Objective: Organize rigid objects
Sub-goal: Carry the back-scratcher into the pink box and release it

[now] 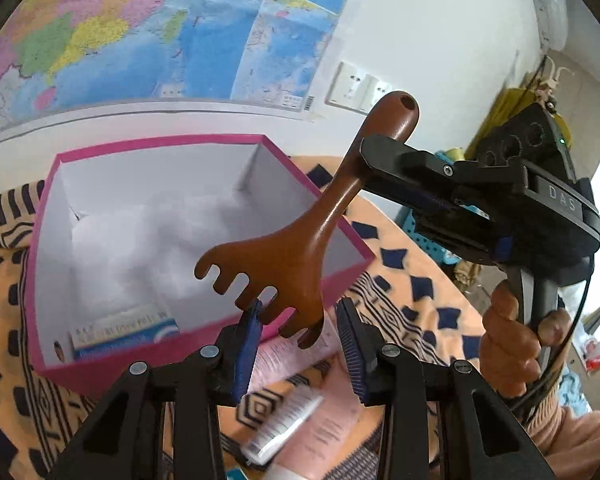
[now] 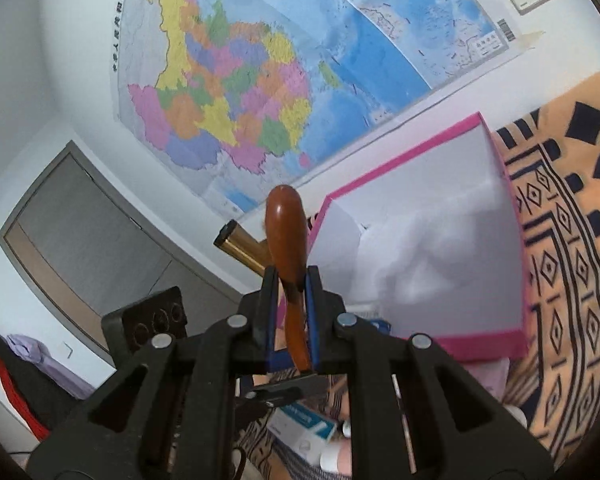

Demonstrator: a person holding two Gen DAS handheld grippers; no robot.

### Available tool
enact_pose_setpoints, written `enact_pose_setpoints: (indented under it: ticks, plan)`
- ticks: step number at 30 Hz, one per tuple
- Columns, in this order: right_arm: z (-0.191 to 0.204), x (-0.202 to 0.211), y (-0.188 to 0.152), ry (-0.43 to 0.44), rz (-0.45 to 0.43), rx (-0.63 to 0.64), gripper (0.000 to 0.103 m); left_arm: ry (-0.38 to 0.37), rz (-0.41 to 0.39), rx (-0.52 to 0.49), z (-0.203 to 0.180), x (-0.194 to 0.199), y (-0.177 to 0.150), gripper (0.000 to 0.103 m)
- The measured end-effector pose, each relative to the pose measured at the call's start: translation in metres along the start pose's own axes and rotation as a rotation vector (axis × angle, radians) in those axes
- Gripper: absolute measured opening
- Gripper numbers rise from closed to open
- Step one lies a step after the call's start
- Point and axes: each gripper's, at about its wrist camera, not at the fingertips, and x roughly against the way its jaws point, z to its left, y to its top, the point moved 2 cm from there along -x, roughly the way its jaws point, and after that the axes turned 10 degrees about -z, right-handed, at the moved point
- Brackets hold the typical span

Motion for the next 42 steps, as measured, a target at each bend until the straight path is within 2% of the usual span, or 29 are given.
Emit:
enact_pose_setpoints:
  ticks: [5, 15, 19, 23, 27, 34, 37, 42]
  plan:
    - [-0.011, -0.016, 0.012, -0.008, -0.008, -0.023, 0.014, 0.043, 0.006, 0.012, 0.014, -0.006, 0.009, 0.038]
    - [-0.054, -0.047, 0.004, -0.065, 0.049, -0.115, 0.014, 0.134, 0.110, 0.063, 0.047, -0.044, 0.004, 0.038]
    - [-0.067, -0.053, -0.001, -0.112, 0.077, -0.124, 0.015, 0.151, 0.127, 0.081, 0.056, -0.052, 0.004, 0.038]
    - [-0.070, -0.059, -0.005, -0.234, 0.138, -0.051, 0.021, 0.178, 0.149, 0.082, 0.062, -0.059, 0.002, 0.038]
    - [-0.069, -0.058, -0.005, -0.298, 0.151, -0.003, 0.036, 0.192, 0.145, 0.089, 0.066, -0.059, 0.000, 0.037]
    - [-0.064, -0.039, -0.004, -0.355, 0.109, 0.047, 0.037, 0.223, 0.087, 0.050, 0.058, -0.043, -0.002, 0.037]
    - [-0.059, -0.025, 0.001, -0.416, 0.058, 0.101, 0.043, 0.234, 0.064, 0.021, 0.049, -0.037, -0.002, 0.037]
    - [-0.062, -0.012, 0.008, -0.463, 0.040, 0.151, 0.043, 0.222, 0.035, -0.012, 0.036, -0.026, -0.005, 0.039]
